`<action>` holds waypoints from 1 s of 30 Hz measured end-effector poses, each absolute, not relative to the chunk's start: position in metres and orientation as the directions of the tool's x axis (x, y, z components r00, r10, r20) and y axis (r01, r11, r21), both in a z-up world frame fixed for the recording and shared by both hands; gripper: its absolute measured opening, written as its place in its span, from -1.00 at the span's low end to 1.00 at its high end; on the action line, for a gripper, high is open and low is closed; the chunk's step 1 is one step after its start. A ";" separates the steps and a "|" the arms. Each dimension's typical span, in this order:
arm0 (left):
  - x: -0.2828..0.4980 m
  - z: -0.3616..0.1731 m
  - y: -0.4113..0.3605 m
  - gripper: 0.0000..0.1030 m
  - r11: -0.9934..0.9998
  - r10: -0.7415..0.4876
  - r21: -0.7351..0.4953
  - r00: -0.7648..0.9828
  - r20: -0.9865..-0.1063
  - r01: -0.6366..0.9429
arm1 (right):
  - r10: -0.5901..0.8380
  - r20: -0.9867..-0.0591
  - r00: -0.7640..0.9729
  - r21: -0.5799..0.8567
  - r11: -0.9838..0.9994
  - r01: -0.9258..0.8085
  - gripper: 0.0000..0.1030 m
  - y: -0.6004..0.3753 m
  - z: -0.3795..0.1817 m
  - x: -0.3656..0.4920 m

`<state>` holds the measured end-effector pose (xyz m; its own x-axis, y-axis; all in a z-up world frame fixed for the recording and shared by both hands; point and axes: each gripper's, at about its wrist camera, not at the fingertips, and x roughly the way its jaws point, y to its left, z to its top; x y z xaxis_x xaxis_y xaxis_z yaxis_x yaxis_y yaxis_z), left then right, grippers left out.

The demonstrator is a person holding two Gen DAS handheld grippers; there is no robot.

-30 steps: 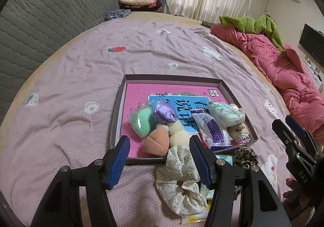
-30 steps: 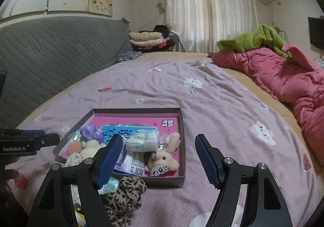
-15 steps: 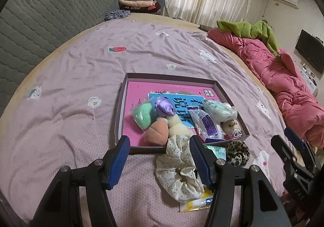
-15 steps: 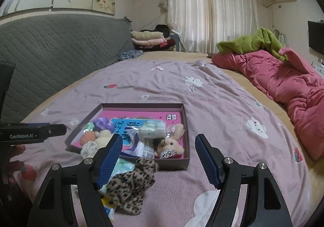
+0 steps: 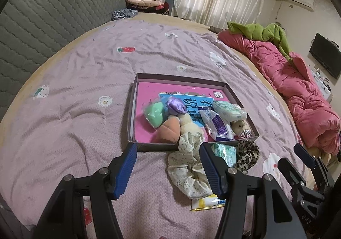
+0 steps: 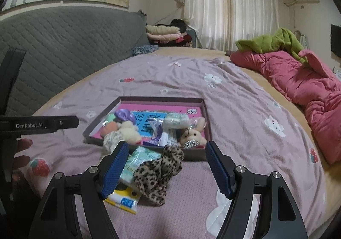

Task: Organize soft objects
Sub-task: 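Reach the left tool to the cream scrunchie while the right tool reaches the leopard cloth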

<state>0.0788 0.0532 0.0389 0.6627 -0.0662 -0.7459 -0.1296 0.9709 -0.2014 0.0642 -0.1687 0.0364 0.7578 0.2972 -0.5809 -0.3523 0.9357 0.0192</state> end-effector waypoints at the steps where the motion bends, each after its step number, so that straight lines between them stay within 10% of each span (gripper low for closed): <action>1: 0.078 0.038 0.053 0.18 0.971 -0.066 -0.201 0.661 -0.747 -0.130 | 0.300 -0.587 0.752 0.022 0.934 -0.356 0.46 -0.168 0.036 0.063; 30: 0.080 -0.015 0.024 0.18 0.960 -0.179 -0.268 0.544 -0.820 -0.087 | 0.304 -0.701 0.645 0.081 0.933 -0.352 0.46 -0.153 -0.017 0.073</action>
<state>0.0801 0.0244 -0.0148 0.5436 -0.1794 -0.8200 -0.0872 0.9595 -0.2677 0.0735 -0.1528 -0.0173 0.6450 0.3040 -0.7011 -0.3519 0.9326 0.0806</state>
